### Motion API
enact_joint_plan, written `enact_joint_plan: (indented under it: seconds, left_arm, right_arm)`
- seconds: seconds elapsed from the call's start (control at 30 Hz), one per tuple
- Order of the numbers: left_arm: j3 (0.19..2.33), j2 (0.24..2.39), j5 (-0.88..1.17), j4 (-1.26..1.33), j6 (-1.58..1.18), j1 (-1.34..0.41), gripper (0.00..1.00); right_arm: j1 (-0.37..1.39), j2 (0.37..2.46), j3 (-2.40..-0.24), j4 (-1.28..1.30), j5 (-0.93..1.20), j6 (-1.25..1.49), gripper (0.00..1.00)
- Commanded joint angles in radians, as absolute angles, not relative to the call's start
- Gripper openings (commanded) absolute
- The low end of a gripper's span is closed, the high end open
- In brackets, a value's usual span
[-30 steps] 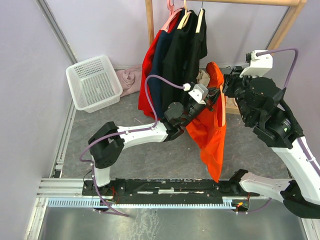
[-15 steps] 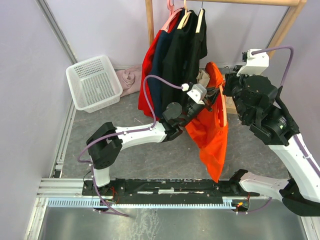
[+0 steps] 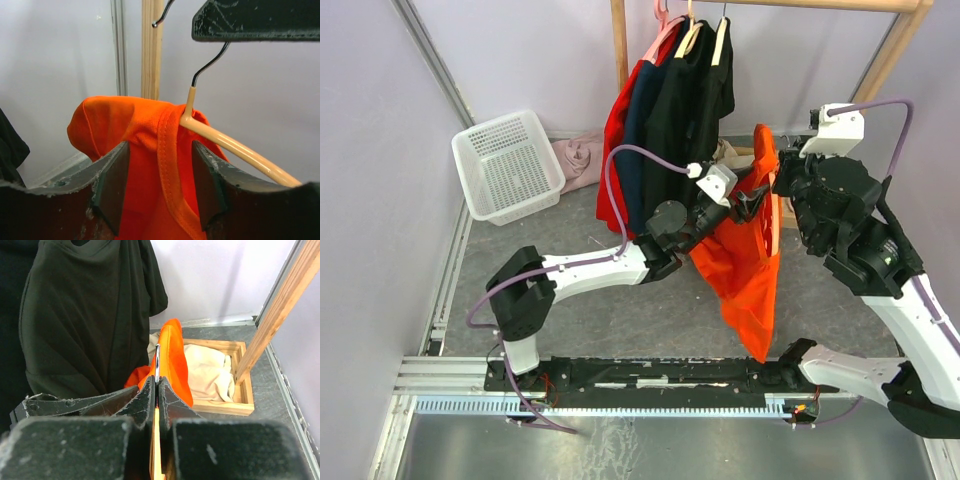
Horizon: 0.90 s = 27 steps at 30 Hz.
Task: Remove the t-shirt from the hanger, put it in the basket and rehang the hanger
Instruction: Remove the T-shirt from the clothesline.
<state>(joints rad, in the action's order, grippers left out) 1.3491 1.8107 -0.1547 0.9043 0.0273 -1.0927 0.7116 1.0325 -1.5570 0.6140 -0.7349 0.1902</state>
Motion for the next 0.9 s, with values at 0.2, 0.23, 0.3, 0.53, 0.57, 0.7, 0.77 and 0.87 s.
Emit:
enact_joint_plan:
  seconds: [0.2, 0.23, 0.3, 0.53, 0.57, 0.7, 0.77, 0.87]
  left_arm:
    - [1.303, 1.604, -0.165, 0.753, -0.031, -1.099, 0.68]
    - [1.282, 1.572, -0.155, 0.740, -0.046, -1.098, 0.69]
    - [1.240, 1.510, -0.141, 0.727, -0.074, -1.101, 0.69]
    - [1.137, 1.403, -0.126, 0.629, -0.139, -1.178, 0.71]
    - [1.127, 1.404, -0.141, 0.615, -0.135, -1.201, 0.71]
    - [1.117, 1.446, -0.270, 0.560, -0.087, -1.316, 0.73]
    - [1.108, 1.472, -0.314, 0.555, -0.092, -1.358, 0.73]
    - [1.099, 1.516, -0.396, 0.558, -0.102, -1.419, 0.73]
  right_arm:
    - [0.712, 1.006, -1.546, 0.492, -0.803, 0.136, 0.01]
    - [0.712, 1.004, -1.542, 0.482, -0.805, 0.133, 0.01]
    - [0.713, 1.005, -1.540, 0.472, -0.807, 0.129, 0.01]
    - [0.713, 1.024, -1.571, 0.441, -0.812, 0.096, 0.01]
    - [0.712, 1.026, -1.572, 0.434, -0.816, 0.088, 0.01]
    - [0.712, 1.028, -1.560, 0.412, -0.832, 0.079, 0.01]
    - [0.713, 1.026, -1.553, 0.406, -0.839, 0.077, 0.01]
    - [0.712, 1.023, -1.552, 0.408, -0.837, 0.078, 0.01]
